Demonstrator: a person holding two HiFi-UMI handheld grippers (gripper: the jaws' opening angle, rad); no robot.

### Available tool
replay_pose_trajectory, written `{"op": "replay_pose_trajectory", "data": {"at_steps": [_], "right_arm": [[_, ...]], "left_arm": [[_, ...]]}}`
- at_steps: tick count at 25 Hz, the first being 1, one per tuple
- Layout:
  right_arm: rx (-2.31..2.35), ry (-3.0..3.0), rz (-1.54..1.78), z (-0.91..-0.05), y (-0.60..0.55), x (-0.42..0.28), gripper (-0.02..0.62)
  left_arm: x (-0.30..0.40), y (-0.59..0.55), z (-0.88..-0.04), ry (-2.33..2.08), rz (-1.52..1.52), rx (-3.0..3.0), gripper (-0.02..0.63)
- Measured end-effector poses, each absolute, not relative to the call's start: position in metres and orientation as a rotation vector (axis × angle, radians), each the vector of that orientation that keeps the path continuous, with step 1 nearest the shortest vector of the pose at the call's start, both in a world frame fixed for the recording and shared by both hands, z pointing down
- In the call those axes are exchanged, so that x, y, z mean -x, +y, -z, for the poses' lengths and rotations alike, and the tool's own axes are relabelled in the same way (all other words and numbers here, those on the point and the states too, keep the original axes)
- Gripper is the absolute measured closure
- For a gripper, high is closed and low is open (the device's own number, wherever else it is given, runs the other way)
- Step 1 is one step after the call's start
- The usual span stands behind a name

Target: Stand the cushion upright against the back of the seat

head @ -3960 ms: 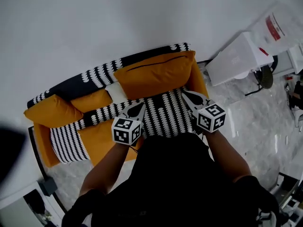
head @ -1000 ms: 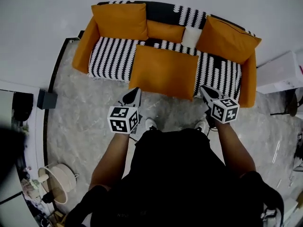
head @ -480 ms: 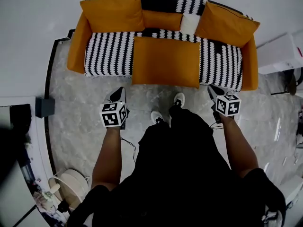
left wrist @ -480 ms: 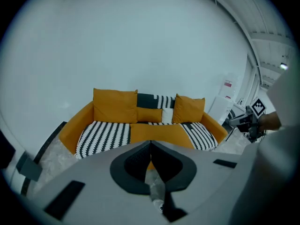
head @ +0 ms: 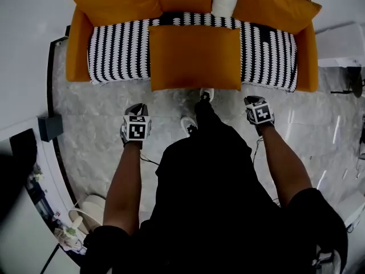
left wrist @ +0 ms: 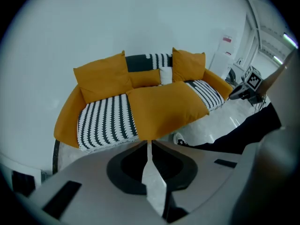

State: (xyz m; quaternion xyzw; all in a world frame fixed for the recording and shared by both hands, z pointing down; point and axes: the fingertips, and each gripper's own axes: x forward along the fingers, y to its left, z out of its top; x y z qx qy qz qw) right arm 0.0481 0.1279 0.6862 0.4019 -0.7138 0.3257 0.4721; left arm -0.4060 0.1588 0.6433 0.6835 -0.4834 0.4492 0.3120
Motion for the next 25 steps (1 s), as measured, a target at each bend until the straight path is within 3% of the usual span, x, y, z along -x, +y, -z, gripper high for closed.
{"op": "replay_pose_trajectory", "data": {"at_steps": [3,7,11,20,25], "right_arm": [[-0.976,-1.700,-0.788,-0.717,0.116,-0.058,0.555],[-0.964,-1.619,-0.807,-0.760,0.113,-0.071,0.550],[-0.983,-1.576,-0.849,-0.793,0.105,-0.074,0.486],[-0.792,-1.517,-0.778,-0.861,0.106,-0.071,0.409],[-0.772,-1.493,-0.759,-0.888,0.094,-0.069,0.399]], "left_arm": [[0.410,0.147,-0.683,-1.235,-1.260,-1.784,0.584],[0.424,0.138,-0.742,-1.198,-1.309,-1.677,0.497],[0.431,0.127,-0.796,-1.126,-1.391,-1.635,0.488],[0.439,0.135,-0.890,-0.949,-1.531,-1.519,0.456],[0.442,0.120,-0.919,-0.973,-1.525,-1.570,0.454]]}}
